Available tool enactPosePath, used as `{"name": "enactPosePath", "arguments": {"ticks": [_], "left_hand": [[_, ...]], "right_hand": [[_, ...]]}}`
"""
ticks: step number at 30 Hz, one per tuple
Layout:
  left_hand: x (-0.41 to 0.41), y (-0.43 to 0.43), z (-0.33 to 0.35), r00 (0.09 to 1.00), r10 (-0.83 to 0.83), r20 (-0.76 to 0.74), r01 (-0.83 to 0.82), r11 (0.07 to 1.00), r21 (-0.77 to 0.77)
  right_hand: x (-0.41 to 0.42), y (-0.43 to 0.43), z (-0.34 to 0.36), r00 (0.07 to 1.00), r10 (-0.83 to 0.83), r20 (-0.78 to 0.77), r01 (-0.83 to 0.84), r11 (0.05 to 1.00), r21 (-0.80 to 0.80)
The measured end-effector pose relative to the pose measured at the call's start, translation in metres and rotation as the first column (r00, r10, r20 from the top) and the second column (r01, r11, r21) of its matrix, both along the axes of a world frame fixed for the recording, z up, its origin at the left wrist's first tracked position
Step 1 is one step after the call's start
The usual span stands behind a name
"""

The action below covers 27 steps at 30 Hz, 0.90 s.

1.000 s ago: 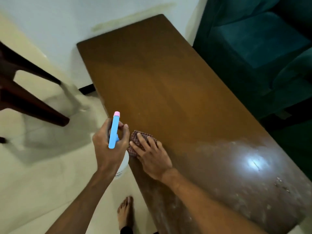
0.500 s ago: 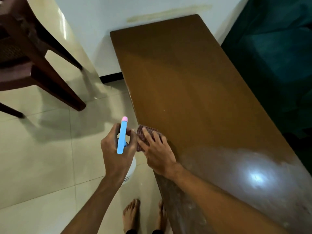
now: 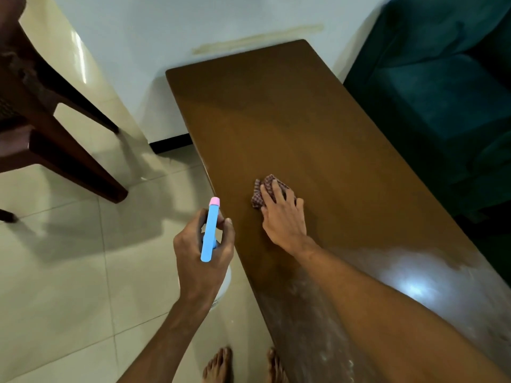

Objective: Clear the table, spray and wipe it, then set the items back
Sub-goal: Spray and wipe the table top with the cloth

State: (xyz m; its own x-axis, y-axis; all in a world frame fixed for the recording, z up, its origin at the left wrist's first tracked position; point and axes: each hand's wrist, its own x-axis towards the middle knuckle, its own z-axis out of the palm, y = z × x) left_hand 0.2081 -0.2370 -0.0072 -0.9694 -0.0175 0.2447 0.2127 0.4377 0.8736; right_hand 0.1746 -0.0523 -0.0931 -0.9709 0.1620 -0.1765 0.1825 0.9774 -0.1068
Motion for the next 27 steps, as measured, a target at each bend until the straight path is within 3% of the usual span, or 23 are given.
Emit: {"name": "enactPosePath", "arguments": {"ticks": [6, 12, 15, 17, 21, 23, 27], "left_hand": [[-0.012, -0.017, -0.011, 0.999, 0.037, 0.039, -0.037, 0.999, 0.002], [-0.031, -0.024, -0.009, 0.998, 0.009, 0.064, -0.01, 1.0, 0.021], [-0.039, -0.022, -0.006, 0.998, 0.004, 0.066, -0.006, 0.999, 0.033], [-0.04, -0.02, -0.004, 0.997, -0.003, 0.073, 0.0, 0.999, 0.039], [-0.043, -0.022, -0.001, 0.998, -0.019, 0.059, 0.017, 0.999, 0.04], [-0.044, -0.022, -0.003, 0.998, -0.023, 0.052, 0.022, 0.999, 0.033], [-0.04, -0.02, -0.003, 0.997, -0.028, 0.071, 0.026, 0.999, 0.026]], "right_hand": [[0.021, -0.002, -0.001, 0.967, 0.255, 0.029, -0.255, 0.966, 0.031], [0.004, -0.01, 0.002, 0.999, -0.022, 0.048, 0.018, 0.997, 0.068], [0.036, -0.032, -0.003, 0.967, 0.244, 0.079, -0.246, 0.969, 0.017], [0.047, -0.023, -0.002, 0.955, 0.281, 0.092, -0.281, 0.96, -0.017], [0.012, -0.012, 0.004, 0.998, -0.006, 0.063, 0.002, 0.998, 0.056], [0.005, -0.019, 0.009, 0.997, -0.047, 0.067, 0.045, 0.999, 0.029], [0.041, -0.018, 0.015, 0.971, 0.202, 0.129, -0.208, 0.978, 0.03]]}}
